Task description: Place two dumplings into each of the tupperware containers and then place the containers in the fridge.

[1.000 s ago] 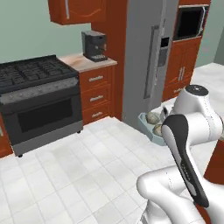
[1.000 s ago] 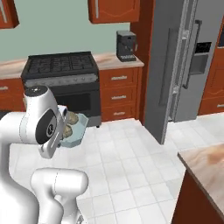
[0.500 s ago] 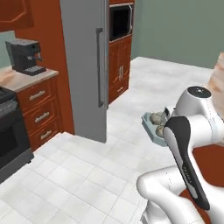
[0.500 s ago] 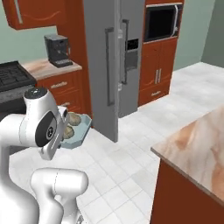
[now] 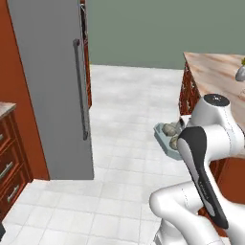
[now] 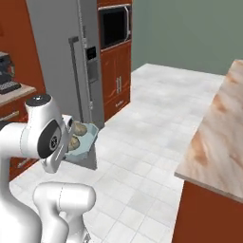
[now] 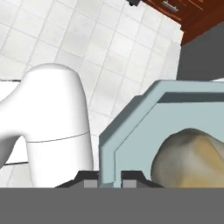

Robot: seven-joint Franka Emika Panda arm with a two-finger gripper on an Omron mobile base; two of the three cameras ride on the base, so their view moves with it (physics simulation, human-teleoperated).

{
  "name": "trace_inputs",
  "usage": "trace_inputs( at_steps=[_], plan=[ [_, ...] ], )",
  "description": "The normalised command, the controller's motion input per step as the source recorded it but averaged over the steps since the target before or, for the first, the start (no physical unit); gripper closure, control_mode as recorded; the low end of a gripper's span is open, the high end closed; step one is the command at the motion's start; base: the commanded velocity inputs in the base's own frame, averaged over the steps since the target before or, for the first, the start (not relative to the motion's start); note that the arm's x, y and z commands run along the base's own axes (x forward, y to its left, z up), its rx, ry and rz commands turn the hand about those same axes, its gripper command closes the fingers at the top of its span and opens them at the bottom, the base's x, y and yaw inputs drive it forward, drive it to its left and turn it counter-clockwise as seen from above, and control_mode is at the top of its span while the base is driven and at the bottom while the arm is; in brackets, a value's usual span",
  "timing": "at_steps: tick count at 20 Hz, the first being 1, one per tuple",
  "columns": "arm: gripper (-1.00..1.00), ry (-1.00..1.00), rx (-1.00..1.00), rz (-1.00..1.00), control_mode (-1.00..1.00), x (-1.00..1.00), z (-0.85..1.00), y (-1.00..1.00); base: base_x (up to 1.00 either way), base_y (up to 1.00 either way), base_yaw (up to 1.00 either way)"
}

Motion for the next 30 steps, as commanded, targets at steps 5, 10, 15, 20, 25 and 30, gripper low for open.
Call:
trace_inputs(
  at_steps=[5, 10, 15, 20, 25, 30],
  plan=[
    [1.0, 0.0, 0.0, 0.0, 1.0, 0.0, 0.0, 0.0, 0.95, 0.65, -0.6],
    [1.0, 0.0, 0.0, 0.0, 1.0, 0.0, 0.0, 0.0, 1.0, 0.48, -0.47],
    [1.0, 0.0, 0.0, 0.0, 1.0, 0.0, 0.0, 0.0, 1.0, -0.05, -0.11],
    [1.0, 0.0, 0.0, 0.0, 1.0, 0.0, 0.0, 0.0, 1.0, -0.06, 0.01],
    [1.0, 0.0, 0.0, 0.0, 1.0, 0.0, 0.0, 0.0, 1.0, -0.16, 0.09],
    [1.0, 0.0, 0.0, 0.0, 1.0, 0.0, 0.0, 0.0, 1.0, -0.35, 0.31]
  ],
)
